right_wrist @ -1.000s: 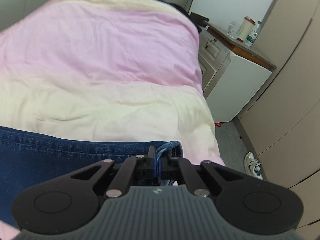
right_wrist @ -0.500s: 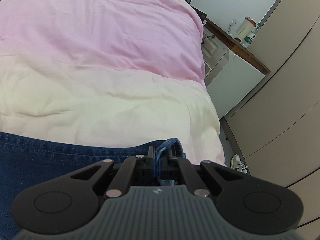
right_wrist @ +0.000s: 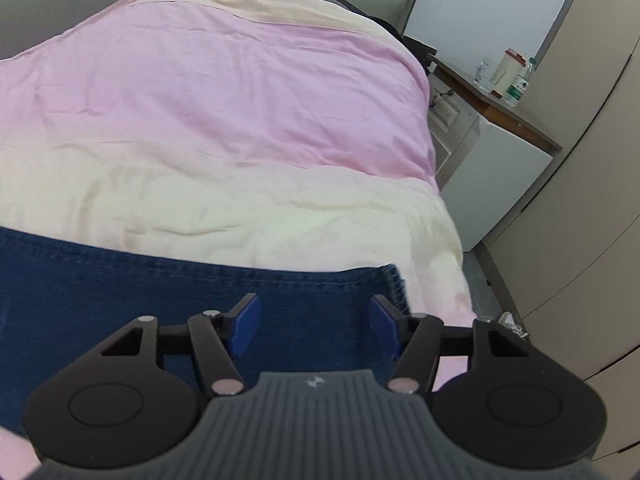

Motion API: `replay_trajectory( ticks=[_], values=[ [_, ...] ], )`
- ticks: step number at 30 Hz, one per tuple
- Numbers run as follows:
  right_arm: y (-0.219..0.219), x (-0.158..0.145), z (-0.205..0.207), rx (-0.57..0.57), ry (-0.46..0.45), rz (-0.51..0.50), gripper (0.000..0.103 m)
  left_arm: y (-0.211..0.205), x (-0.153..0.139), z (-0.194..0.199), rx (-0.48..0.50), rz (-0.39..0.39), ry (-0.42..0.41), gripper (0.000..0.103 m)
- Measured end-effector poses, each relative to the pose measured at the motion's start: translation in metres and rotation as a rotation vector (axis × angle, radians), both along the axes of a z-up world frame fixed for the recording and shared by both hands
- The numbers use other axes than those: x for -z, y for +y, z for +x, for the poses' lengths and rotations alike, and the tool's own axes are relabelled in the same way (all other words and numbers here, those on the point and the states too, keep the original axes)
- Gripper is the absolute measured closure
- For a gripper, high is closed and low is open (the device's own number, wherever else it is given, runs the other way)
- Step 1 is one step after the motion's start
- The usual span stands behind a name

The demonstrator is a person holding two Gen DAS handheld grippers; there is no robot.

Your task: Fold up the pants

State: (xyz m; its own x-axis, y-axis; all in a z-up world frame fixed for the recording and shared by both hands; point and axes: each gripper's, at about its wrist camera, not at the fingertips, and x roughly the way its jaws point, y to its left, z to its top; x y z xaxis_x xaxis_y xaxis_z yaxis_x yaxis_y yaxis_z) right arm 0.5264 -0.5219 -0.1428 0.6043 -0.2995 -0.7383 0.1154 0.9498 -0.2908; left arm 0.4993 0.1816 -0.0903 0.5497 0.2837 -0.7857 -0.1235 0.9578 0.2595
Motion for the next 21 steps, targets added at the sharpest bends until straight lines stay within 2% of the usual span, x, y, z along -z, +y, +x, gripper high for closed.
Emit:
replay_trajectory(
  ticks=[2, 6, 10, 13, 15, 16, 18, 19, 21],
  values=[
    [0.018, 0.001, -0.019, -0.026, 0.003, 0.069, 0.045, 0.024, 0.000, -0.022, -0.070, -0.077, -0.020, 0.017],
    [0.055, 0.014, -0.061, -0.065, 0.012, 0.209, 0.044, 0.080, 0.021, -0.073, -0.280, -0.306, -0.061, 0.017],
    [0.096, 0.034, -0.096, -0.100, 0.020, 0.319, 0.044, 0.127, 0.060, -0.115, -0.481, -0.539, -0.137, 0.017],
    [0.122, 0.049, -0.112, -0.072, -0.003, 0.409, 0.044, 0.152, 0.096, -0.140, -0.633, -0.757, -0.220, 0.017],
    [0.140, 0.057, -0.117, -0.075, -0.010, 0.427, 0.044, 0.158, 0.120, -0.144, -0.685, -0.873, -0.251, 0.020],
    [0.148, 0.060, -0.118, -0.085, -0.006, 0.422, 0.044, 0.158, 0.128, -0.145, -0.692, -0.905, -0.272, 0.022],
    [0.167, 0.062, -0.117, -0.120, 0.009, 0.395, 0.044, 0.158, 0.137, -0.146, -0.686, -0.947, -0.317, 0.037],
    [0.174, 0.062, -0.117, -0.141, 0.011, 0.380, 0.044, 0.159, 0.140, -0.144, -0.671, -0.977, -0.326, 0.059],
    [0.189, 0.058, -0.116, -0.189, 0.007, 0.349, 0.044, 0.160, 0.136, -0.139, -0.678, -0.954, -0.321, 0.075]
  ],
)
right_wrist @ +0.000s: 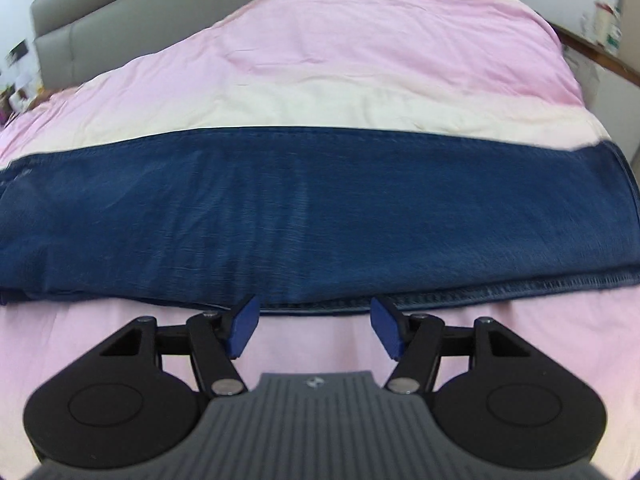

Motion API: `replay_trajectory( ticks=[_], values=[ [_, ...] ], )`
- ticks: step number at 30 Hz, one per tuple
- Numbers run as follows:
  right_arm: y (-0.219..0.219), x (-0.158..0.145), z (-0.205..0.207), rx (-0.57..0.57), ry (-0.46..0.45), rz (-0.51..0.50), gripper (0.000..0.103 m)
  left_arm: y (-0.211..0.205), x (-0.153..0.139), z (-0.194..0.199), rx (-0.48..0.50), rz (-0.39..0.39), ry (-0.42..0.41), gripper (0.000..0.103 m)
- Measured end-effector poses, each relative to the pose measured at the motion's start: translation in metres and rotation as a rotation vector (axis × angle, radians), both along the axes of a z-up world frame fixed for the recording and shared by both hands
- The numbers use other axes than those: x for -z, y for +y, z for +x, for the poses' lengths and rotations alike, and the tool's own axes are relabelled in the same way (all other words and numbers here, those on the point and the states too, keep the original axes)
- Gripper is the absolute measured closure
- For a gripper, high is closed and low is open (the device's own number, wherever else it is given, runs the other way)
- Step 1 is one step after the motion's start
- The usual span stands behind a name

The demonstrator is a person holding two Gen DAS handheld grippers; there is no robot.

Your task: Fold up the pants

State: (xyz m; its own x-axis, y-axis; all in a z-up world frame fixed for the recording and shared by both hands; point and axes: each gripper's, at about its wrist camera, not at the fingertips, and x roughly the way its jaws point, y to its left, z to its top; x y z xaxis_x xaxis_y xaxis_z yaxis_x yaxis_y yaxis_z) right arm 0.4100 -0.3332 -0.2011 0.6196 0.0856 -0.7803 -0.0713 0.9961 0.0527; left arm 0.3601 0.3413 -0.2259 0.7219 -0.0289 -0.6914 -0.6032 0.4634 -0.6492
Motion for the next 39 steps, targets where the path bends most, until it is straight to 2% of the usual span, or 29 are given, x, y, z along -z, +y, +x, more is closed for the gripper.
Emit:
replay_trajectory(
  ticks=[1, 5, 7, 9, 11, 13, 16, 18, 19, 20, 23, 25, 27, 30, 33, 35, 39],
  values=[
    [0.007, -0.002, 0.001, -0.021, -0.007, -0.017, 0.044, 0.000, -0.008, 0.003, 0.017, 0.031, -0.005, 0.087],
    [0.028, -0.008, 0.007, -0.098, -0.036, -0.104, 0.044, 0.000, -0.071, 0.020, 0.108, 0.234, -0.022, 0.089],
    [0.034, -0.011, 0.008, -0.125, -0.052, -0.140, 0.044, 0.004, -0.098, 0.032, 0.171, 0.392, 0.001, 0.089],
    [0.035, -0.012, 0.010, -0.134, -0.058, -0.165, 0.044, 0.008, -0.095, 0.054, 0.239, 0.482, 0.100, 0.089],
    [0.029, -0.011, 0.016, -0.116, -0.049, -0.176, 0.044, 0.002, -0.075, 0.075, 0.294, 0.562, 0.217, 0.090],
    [0.023, -0.007, 0.020, -0.086, -0.031, -0.177, 0.044, -0.007, -0.047, 0.087, 0.330, 0.621, 0.278, 0.090],
    [0.011, -0.001, 0.024, -0.044, 0.002, -0.186, 0.044, -0.009, -0.021, 0.088, 0.299, 0.613, 0.291, 0.087],
    [-0.001, -0.001, 0.024, -0.027, 0.005, -0.207, 0.044, -0.014, -0.019, 0.086, 0.308, 0.659, 0.307, 0.073],
    [-0.007, -0.002, 0.023, -0.017, 0.006, -0.216, 0.044, -0.017, -0.022, 0.081, 0.306, 0.676, 0.317, 0.063],
    [-0.015, -0.002, 0.023, -0.003, 0.007, -0.221, 0.044, -0.017, -0.026, 0.077, 0.305, 0.683, 0.317, 0.057],
    [-0.035, -0.004, 0.016, 0.046, 0.005, -0.207, 0.043, -0.028, -0.049, 0.053, 0.263, 0.742, 0.284, 0.051],
    [-0.045, -0.006, 0.009, 0.073, -0.001, -0.174, 0.043, -0.050, -0.065, 0.031, 0.282, 0.784, 0.235, 0.050],
    [-0.048, -0.009, 0.000, 0.083, -0.014, -0.130, 0.043, -0.079, -0.079, 0.014, 0.376, 0.811, 0.187, 0.050],
    [-0.037, -0.013, -0.017, 0.051, -0.031, -0.063, 0.043, -0.132, -0.088, -0.008, 0.570, 0.807, 0.131, 0.050],
    [-0.010, -0.012, -0.032, -0.030, -0.024, -0.009, 0.044, -0.190, -0.087, -0.019, 0.776, 0.820, 0.101, 0.050],
    [0.013, -0.011, -0.041, -0.103, -0.018, 0.017, 0.046, -0.225, -0.079, -0.022, 0.899, 0.854, 0.089, 0.050],
    [0.065, -0.008, -0.060, -0.270, -0.035, 0.034, 0.053, -0.275, -0.051, -0.022, 1.003, 0.954, 0.100, 0.050]
  ],
)
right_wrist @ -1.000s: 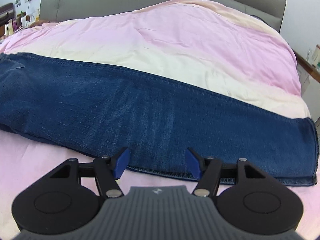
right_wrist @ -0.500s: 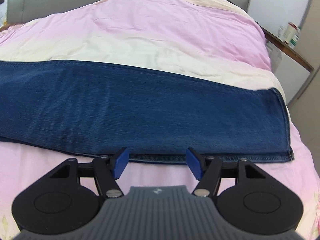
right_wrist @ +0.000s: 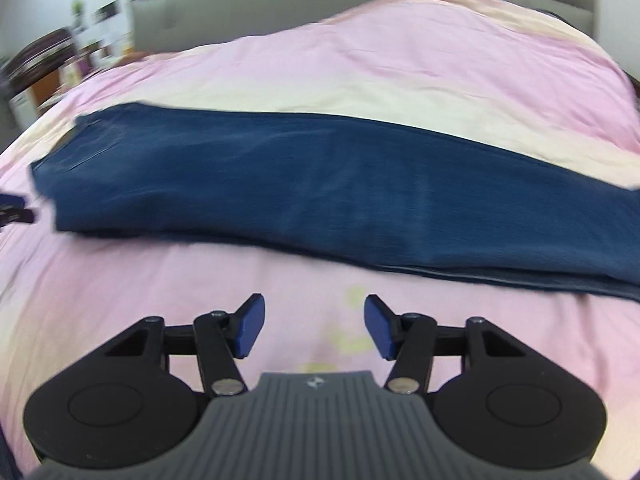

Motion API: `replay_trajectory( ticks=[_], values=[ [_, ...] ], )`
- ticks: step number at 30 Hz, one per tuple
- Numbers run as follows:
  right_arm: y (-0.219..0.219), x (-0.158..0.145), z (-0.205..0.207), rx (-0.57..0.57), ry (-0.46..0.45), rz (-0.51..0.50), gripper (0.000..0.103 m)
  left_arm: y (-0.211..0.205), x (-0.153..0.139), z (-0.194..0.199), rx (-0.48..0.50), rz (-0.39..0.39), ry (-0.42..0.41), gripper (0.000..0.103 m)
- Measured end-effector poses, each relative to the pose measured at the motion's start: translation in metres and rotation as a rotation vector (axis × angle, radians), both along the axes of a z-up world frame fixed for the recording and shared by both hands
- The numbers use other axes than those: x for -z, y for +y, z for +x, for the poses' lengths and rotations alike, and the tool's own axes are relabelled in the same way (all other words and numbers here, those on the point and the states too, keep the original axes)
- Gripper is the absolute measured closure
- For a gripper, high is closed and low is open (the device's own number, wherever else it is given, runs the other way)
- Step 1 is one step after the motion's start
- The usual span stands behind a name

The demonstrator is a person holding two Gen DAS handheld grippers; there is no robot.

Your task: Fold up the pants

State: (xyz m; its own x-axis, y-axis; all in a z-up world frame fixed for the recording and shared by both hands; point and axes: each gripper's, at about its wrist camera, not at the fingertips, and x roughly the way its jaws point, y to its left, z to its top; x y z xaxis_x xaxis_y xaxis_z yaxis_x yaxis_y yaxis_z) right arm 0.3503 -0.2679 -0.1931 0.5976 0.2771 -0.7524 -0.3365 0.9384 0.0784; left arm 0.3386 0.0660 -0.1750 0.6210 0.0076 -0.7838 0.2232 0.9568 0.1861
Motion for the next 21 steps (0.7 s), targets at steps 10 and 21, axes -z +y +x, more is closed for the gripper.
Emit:
replay_trajectory(
  ticks=[10, 21],
  values=[
    [0.115, 0.017, -0.013, -0.386, -0.066, -0.029, 0.060, -0.005, 0.000, 0.007, 0.036, 0.019, -0.016, 0.101],
    [0.233, 0.025, -0.004, -0.783, -0.384, -0.243, 0.061, 0.003, -0.025, 0.021, 0.163, -0.005, 0.083, 0.102]
  ],
)
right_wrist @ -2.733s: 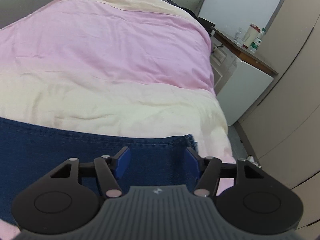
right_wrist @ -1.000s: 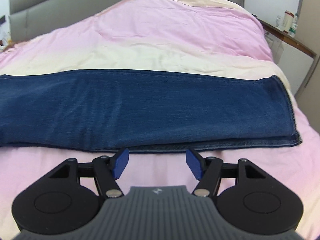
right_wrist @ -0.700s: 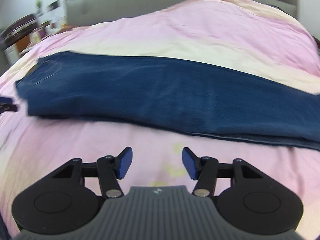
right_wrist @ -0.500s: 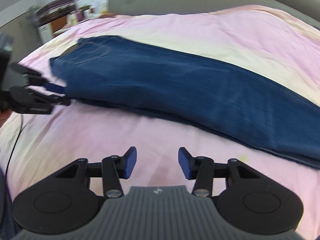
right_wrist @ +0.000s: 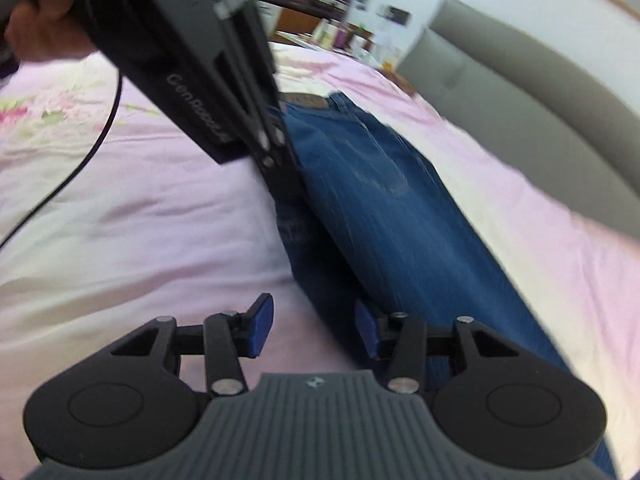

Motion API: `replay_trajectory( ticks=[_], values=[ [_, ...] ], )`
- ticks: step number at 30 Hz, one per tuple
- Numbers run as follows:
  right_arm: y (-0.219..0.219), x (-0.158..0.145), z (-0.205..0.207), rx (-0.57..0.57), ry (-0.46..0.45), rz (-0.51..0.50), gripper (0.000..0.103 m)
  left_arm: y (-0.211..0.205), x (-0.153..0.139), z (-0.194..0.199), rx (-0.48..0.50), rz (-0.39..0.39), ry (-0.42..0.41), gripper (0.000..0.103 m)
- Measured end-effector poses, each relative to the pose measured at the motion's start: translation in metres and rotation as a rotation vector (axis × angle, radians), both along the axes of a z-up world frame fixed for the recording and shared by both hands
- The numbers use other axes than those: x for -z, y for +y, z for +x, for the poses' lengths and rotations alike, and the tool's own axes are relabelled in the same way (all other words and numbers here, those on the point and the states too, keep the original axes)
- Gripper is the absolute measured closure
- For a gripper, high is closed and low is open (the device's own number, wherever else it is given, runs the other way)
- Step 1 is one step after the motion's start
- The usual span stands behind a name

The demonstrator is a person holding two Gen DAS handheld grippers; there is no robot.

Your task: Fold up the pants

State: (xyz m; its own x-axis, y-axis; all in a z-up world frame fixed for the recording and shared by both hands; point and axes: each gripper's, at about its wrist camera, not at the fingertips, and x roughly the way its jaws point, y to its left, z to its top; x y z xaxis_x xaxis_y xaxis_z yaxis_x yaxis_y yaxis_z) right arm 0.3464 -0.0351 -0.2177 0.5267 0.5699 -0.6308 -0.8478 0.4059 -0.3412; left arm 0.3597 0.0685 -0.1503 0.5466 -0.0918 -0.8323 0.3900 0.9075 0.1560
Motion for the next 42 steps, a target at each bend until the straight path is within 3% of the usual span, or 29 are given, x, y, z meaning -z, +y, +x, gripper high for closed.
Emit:
replay_trajectory(
  ticks=[2, 4, 5, 6, 9, 12, 14, 15, 17, 20, 26, 28, 33, 36, 42],
  values=[
    [0.015, 0.004, 0.005, -0.039, -0.068, -0.046, 0.061, 0.002, -0.003, 0.004, 0.011, 0.000, -0.002, 0.102],
    [0.024, 0.008, 0.013, -0.067, -0.075, -0.073, 0.064, 0.005, -0.005, 0.007, 0.013, -0.008, 0.001, 0.102],
    [0.027, 0.011, 0.017, -0.068, -0.054, -0.085, 0.092, 0.007, -0.006, 0.009, 0.012, -0.020, 0.012, 0.102],
    [0.027, 0.012, 0.020, -0.055, -0.014, -0.096, 0.103, 0.009, -0.005, 0.011, 0.008, -0.035, 0.025, 0.102],
    [0.023, 0.011, 0.018, -0.024, 0.106, -0.045, 0.103, 0.016, 0.002, 0.010, 0.018, -0.099, 0.101, 0.101],
    [0.020, 0.019, 0.011, 0.007, 0.203, -0.027, 0.103, 0.022, 0.014, 0.001, 0.028, -0.142, 0.157, 0.092],
    [0.019, 0.030, 0.010, 0.029, 0.265, -0.021, 0.103, 0.026, 0.019, -0.008, 0.019, -0.142, 0.157, 0.082],
    [0.020, 0.034, 0.011, 0.023, 0.351, -0.005, 0.103, 0.028, 0.021, -0.013, 0.013, -0.145, 0.154, 0.080],
    [0.020, 0.036, -0.001, 0.023, 0.346, 0.009, 0.103, 0.036, 0.020, -0.021, -0.010, -0.176, 0.140, 0.078],
    [0.008, 0.023, -0.004, 0.066, 0.410, 0.082, 0.103, 0.048, 0.013, -0.025, -0.060, -0.232, 0.097, 0.078],
    [-0.033, -0.028, 0.012, 0.205, 0.316, 0.219, 0.103, 0.056, -0.004, 0.001, -0.127, -0.245, 0.000, 0.078],
    [-0.045, -0.035, 0.032, 0.288, 0.276, 0.212, 0.099, 0.052, 0.002, 0.014, -0.116, -0.237, 0.003, 0.080],
    [-0.093, -0.006, 0.084, 0.493, 0.323, 0.115, 0.099, 0.038, 0.051, 0.049, -0.162, -0.145, 0.121, 0.088],
    [-0.127, 0.009, 0.097, 0.517, 0.352, 0.103, 0.103, 0.041, 0.076, 0.059, -0.201, -0.106, 0.178, 0.093],
    [-0.190, -0.004, 0.090, 0.610, 0.376, 0.141, 0.101, 0.037, 0.072, 0.051, -0.216, -0.087, 0.142, 0.093]
  ],
)
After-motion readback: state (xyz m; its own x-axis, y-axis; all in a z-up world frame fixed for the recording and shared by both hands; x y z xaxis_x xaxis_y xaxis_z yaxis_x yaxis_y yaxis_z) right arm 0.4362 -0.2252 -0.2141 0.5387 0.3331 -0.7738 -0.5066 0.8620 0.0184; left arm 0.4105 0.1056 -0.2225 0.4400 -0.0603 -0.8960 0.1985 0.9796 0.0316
